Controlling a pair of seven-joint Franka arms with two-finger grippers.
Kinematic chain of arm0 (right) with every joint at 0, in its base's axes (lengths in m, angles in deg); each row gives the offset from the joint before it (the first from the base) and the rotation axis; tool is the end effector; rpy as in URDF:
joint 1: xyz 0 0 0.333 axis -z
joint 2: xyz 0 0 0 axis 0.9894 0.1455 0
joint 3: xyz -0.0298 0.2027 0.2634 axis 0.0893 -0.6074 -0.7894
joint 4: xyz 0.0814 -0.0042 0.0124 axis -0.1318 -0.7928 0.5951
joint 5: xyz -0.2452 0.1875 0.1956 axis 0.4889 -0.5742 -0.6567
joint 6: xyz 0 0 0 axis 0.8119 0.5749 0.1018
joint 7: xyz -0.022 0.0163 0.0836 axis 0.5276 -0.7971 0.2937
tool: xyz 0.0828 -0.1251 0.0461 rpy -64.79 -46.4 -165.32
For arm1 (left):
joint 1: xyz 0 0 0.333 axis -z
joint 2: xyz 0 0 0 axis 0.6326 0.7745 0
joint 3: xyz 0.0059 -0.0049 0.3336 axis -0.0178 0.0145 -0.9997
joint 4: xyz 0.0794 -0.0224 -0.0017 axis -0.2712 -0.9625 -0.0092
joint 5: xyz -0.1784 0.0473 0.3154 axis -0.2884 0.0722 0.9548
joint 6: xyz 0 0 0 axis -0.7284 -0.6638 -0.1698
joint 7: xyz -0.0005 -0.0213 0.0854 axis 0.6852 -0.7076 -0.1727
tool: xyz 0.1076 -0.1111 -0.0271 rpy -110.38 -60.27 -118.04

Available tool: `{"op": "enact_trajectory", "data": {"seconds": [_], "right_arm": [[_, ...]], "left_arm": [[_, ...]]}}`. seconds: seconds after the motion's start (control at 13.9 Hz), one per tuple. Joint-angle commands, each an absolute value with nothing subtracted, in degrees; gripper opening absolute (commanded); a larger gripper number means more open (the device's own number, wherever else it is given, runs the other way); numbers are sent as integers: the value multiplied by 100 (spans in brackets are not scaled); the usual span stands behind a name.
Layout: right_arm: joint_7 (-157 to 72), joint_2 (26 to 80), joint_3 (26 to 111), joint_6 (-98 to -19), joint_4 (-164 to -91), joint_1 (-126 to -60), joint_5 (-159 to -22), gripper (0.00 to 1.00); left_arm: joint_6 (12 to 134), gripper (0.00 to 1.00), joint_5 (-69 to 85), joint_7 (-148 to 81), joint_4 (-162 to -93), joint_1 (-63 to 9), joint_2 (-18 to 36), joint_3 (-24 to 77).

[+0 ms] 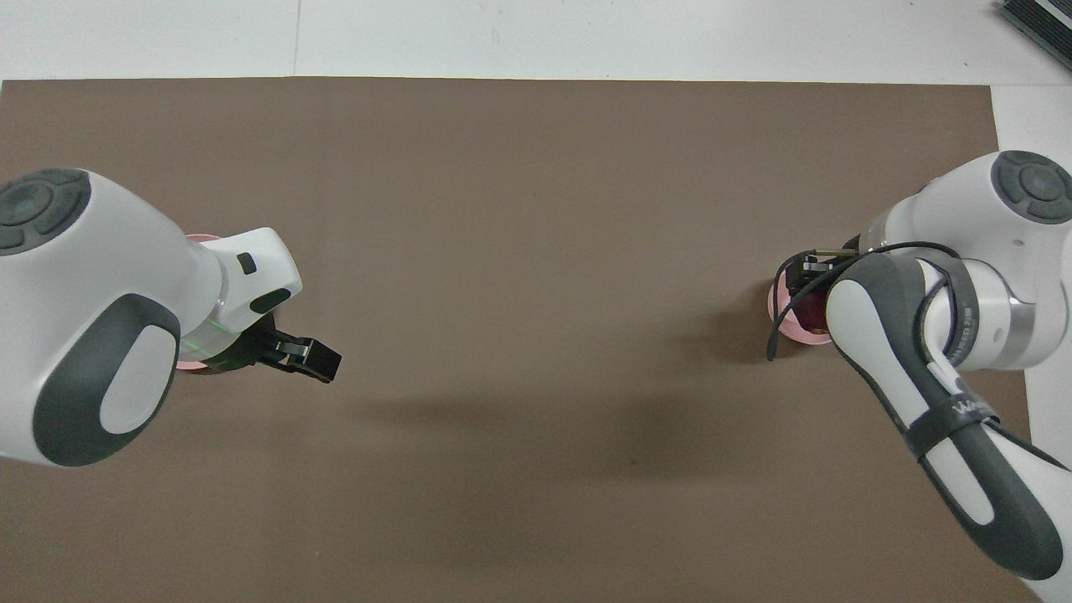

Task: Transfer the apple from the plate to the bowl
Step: 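Lower the apple into the pink bowl with the right gripper while the left withdraws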

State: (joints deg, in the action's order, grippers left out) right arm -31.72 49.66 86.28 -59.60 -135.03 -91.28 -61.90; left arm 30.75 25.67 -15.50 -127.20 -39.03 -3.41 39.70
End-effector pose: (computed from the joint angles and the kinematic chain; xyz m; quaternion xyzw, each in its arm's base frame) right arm 0.5693 -0.0019 0.3602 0.9985 -0.0407 -0.0361 0.0039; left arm 0.4683 -0.1589 0.4768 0.9825 -0.1520 -0.0964 0.0470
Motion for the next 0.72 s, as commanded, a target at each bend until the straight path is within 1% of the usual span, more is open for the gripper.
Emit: {"op": "enact_trajectory", "data": {"seconds": [0.0,0.07,0.29,0.43,0.5,0.57,0.65], "right_arm": [[-3332,4587,8562,-6008,-13960,-9008,-5811,0],[-3314,4596,8545,-6034,-13961,-8885,-5801,0],[-3183,4675,8536,-6262,-14048,-8937,-5810,0],[-3156,4736,8536,-6351,-14048,-8954,-5880,0],[-3060,4832,8527,-6369,-14049,-8963,-5907,1],[-3007,4851,8527,-6377,-14040,-8963,-5907,5],[-3007,4859,8518,-6404,-14040,-8955,-5907,10]], "left_arm": [[2908,100,2962,-1630,-12240,-3986,-281,4012],[2970,100,3138,-1604,-12030,-4055,-229,4012],[2577,100,3166,-1595,-11063,-4284,52,4012],[2496,100,3149,-1595,-10842,-4276,-8,3873],[2400,100,3114,-1586,-10745,-4154,-43,3480],[2251,100,3096,-1569,-10509,-3979,-44,3137],[2137,100,3096,-1568,-10298,-3934,-35,3064]]}}
